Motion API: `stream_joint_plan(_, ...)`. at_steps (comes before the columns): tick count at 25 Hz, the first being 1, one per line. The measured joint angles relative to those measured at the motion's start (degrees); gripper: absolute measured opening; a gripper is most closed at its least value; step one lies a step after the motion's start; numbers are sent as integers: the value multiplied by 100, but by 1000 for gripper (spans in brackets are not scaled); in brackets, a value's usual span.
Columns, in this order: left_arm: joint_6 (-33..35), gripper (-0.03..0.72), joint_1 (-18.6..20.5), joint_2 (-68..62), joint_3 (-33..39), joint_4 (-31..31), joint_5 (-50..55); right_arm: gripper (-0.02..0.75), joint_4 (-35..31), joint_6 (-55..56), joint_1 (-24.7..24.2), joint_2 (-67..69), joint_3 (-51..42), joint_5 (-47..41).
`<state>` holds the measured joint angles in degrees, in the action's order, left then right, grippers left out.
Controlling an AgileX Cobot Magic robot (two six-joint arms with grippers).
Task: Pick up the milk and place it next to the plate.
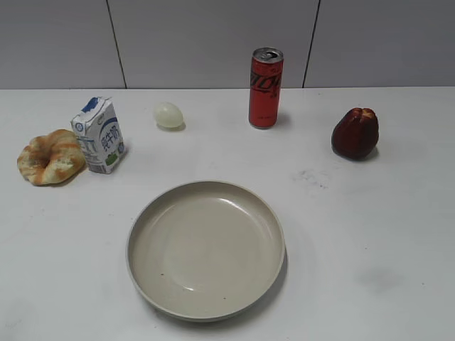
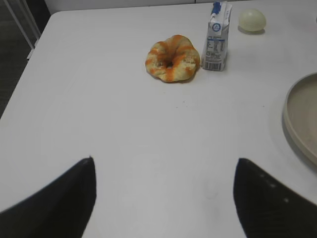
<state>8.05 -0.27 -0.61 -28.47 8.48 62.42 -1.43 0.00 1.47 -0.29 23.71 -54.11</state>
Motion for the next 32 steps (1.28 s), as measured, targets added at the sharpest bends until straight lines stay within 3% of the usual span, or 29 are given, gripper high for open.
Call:
stream_joint_plan(13,0,638,0,0,0,0,-13,459,0,0,0,0,0,0)
stream_joint_plan(19,0,590,0,-262,-103,11,-473,459,0,0,0,0,0,0)
stream_joint_plan(27,0,621,0,-2663,-547,253,-2184,459,0,0,0,0,0,0)
stream_joint_plan(32,230,629,-78,-4755,-1654,695,-2235,459,0,0,0,0,0,0)
